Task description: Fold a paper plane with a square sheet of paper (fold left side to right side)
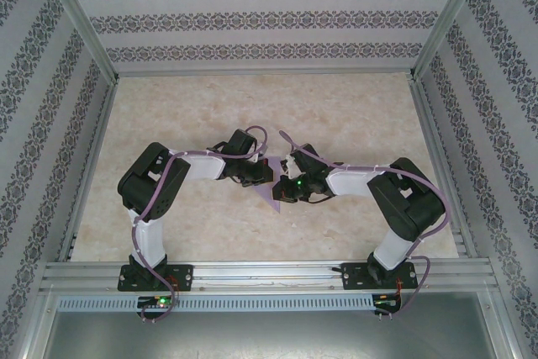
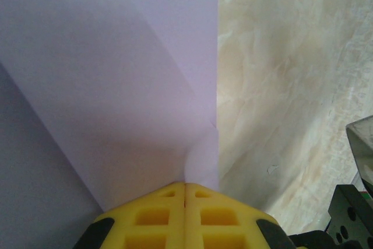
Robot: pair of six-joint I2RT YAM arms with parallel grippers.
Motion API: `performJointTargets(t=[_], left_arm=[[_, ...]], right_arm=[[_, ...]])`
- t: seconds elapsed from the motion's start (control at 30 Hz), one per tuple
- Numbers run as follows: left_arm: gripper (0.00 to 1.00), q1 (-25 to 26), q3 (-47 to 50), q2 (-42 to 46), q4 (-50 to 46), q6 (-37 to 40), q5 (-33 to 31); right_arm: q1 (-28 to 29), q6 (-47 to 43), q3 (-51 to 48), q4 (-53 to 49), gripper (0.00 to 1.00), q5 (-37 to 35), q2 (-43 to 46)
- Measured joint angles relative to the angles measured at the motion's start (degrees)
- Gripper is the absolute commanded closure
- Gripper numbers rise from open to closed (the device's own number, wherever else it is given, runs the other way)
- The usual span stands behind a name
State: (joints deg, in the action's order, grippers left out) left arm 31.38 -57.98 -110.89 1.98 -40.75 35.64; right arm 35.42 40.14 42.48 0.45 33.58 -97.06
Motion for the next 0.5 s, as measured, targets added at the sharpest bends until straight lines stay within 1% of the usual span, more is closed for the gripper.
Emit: performJointTargets(t=[0.5], left_arm=[[0.98,0.00,0.00,0.02,0.00,0.02,-0.02]], right_arm=[[0.37,-0.04,-0.98,0.59,1.00,-0.61,-0.61]])
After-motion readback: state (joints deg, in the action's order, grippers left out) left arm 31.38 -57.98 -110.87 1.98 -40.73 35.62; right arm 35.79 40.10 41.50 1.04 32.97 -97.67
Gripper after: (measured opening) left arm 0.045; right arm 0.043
